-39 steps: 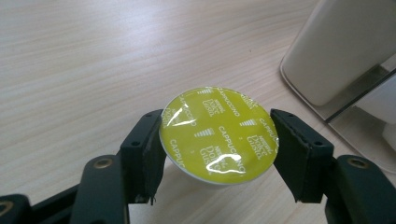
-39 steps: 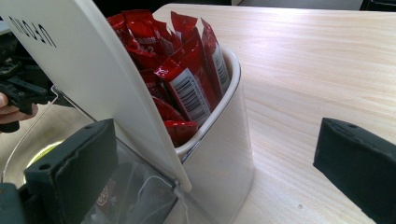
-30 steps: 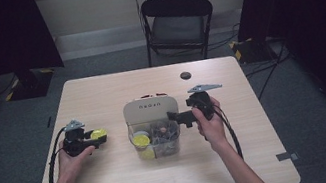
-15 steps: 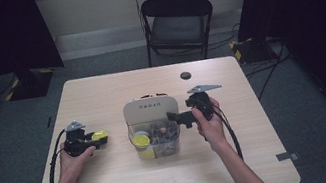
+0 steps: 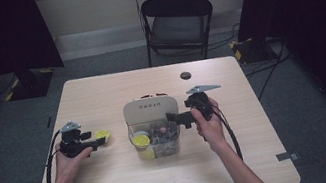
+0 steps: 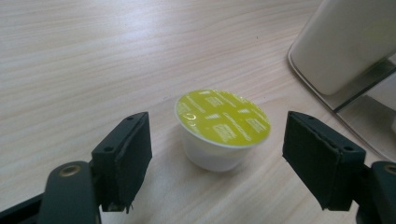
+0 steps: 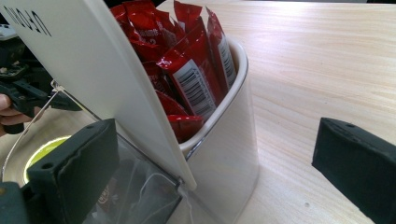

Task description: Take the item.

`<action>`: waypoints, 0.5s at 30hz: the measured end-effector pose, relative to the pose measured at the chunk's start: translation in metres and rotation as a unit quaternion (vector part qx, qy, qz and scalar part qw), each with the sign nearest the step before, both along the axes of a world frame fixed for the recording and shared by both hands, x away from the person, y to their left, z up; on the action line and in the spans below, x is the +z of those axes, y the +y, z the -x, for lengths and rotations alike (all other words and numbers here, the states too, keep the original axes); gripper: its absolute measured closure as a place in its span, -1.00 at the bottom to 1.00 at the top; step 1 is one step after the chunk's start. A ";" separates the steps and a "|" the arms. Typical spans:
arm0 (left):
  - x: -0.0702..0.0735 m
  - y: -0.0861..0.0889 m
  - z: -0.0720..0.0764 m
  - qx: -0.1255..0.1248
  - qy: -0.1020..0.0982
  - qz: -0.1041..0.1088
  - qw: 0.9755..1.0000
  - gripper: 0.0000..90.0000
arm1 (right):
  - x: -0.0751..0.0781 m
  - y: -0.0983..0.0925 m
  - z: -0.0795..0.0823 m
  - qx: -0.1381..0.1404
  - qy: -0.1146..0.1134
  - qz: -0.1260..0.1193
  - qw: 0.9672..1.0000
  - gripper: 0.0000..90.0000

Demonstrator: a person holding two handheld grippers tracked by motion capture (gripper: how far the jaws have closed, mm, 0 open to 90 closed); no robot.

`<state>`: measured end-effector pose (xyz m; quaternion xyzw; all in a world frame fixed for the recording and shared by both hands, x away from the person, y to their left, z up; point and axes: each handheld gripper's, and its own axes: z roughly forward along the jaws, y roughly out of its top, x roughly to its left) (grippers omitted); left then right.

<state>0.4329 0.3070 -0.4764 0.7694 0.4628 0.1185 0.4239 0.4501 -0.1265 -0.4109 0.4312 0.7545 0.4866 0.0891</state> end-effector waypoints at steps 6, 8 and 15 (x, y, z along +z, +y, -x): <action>0.001 0.005 0.014 0.005 0.006 -0.011 1.000 -0.47 | 0.003 0.001 0.001 0.000 -0.005 0.001 1.000 -0.98; 0.000 0.006 0.019 0.000 0.010 -0.015 1.000 -0.48 | 0.004 0.001 0.001 -0.002 -0.007 0.000 1.000 -0.98; -0.001 0.010 0.037 0.019 0.010 -0.025 0.999 -0.52 | 0.005 0.001 0.001 -0.001 -0.007 0.002 1.000 -0.97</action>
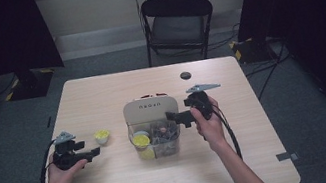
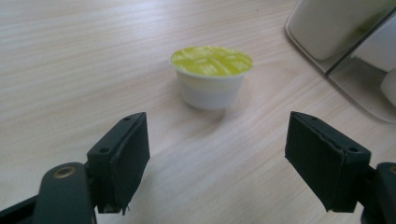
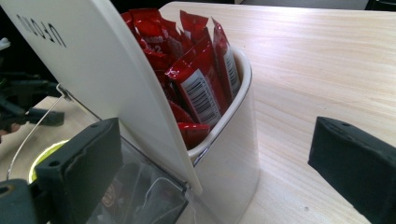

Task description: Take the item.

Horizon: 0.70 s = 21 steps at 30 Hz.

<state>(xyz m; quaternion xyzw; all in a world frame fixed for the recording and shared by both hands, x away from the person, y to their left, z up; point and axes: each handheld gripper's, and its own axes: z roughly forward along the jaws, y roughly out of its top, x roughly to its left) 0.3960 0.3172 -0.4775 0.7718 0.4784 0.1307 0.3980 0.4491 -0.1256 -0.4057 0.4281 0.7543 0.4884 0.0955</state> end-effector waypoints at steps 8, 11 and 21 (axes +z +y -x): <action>-0.010 -0.013 0.008 -0.032 0.008 -0.045 0.998 -0.51 | 0.005 0.000 0.001 0.000 -0.005 -0.006 1.000 -0.92; -0.015 -0.016 0.008 -0.044 0.008 -0.070 0.997 -0.53 | 0.007 0.001 0.001 0.008 0.005 -0.007 1.000 -0.76; -0.025 -0.019 0.012 -0.036 -0.042 -0.076 0.996 -0.63 | 0.016 0.001 0.004 0.010 0.002 -0.020 1.000 -0.61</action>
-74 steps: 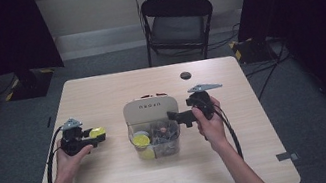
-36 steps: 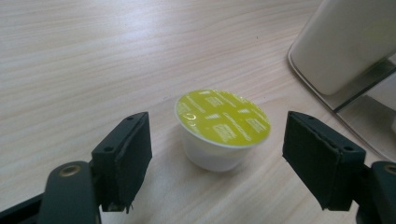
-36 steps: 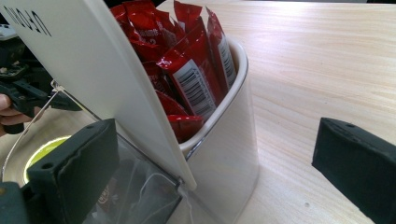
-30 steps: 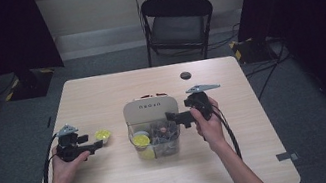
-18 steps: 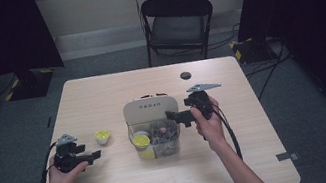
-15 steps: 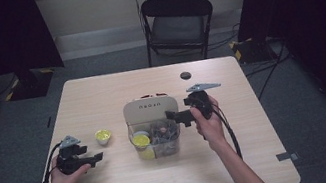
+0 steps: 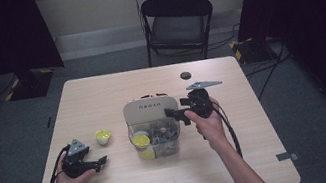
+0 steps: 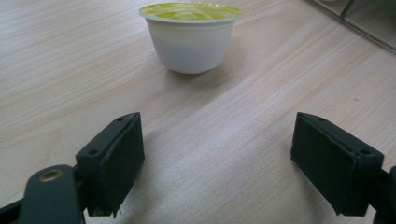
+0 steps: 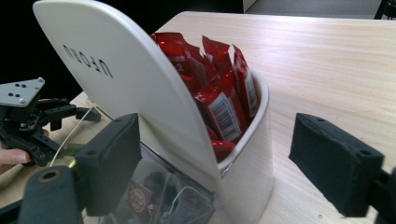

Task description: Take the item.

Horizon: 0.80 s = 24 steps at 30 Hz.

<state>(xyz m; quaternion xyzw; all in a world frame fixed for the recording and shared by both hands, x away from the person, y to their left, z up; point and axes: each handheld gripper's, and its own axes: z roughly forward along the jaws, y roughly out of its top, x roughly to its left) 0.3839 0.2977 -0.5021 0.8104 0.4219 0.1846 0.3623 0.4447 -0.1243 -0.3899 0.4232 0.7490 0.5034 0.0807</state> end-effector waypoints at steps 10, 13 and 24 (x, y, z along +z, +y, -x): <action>0.000 0.000 0.000 0.002 -0.001 0.000 1.000 -0.64 | 0.013 0.001 0.008 0.008 -0.017 -0.004 1.000 -0.27; 0.000 0.000 -0.001 0.001 0.000 -0.002 1.000 -0.64 | 0.014 0.001 0.010 0.014 -0.024 -0.009 1.000 -0.20; 0.000 0.000 -0.001 0.001 0.000 -0.002 1.000 -0.65 | 0.017 0.007 0.014 0.038 -0.040 -0.024 0.998 0.00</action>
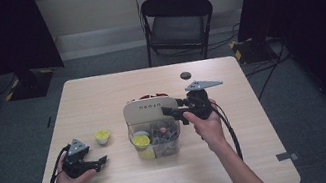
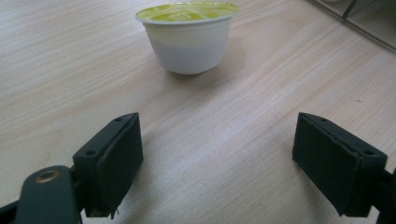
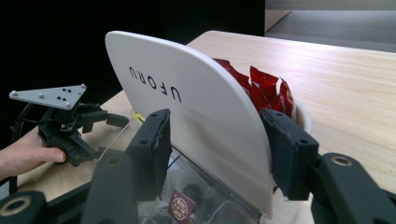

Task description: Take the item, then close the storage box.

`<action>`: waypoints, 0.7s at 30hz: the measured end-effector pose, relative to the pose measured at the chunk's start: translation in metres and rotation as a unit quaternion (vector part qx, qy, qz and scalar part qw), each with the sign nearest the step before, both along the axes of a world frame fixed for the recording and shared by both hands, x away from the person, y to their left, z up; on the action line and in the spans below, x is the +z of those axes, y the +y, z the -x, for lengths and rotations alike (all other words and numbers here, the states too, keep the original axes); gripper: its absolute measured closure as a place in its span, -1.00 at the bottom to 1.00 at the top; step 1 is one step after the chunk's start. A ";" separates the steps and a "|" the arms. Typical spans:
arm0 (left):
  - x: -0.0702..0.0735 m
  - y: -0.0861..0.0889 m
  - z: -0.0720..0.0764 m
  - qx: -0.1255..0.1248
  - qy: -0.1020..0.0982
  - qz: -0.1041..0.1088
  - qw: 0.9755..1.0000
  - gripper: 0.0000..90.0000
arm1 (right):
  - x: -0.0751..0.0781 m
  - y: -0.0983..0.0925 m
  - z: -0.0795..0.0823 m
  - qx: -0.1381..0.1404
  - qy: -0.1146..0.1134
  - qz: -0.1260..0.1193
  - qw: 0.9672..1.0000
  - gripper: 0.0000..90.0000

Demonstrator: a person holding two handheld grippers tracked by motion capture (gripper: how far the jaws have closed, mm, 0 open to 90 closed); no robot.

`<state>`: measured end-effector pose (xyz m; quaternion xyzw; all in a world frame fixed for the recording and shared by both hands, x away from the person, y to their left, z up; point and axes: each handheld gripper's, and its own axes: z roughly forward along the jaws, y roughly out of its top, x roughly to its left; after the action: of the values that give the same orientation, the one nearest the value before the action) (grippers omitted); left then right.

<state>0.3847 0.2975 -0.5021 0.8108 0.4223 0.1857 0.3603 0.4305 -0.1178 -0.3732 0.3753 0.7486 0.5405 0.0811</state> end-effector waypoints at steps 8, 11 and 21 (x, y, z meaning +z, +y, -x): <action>0.000 0.000 0.000 0.000 0.000 0.000 1.000 -0.65 | 0.001 -0.001 0.005 0.006 0.003 -0.001 1.000 0.00; 0.000 0.000 0.000 0.000 0.001 0.001 1.000 -0.65 | 0.001 -0.002 0.008 0.010 0.006 -0.001 1.000 0.01; 0.000 0.000 0.000 0.000 0.000 0.000 1.000 -0.65 | 0.003 -0.004 0.014 0.016 0.011 -0.001 1.000 0.00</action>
<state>0.3847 0.2974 -0.5021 0.8105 0.4228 0.1854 0.3605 0.4168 -0.1213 -0.3699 0.3689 0.7551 0.5382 0.0640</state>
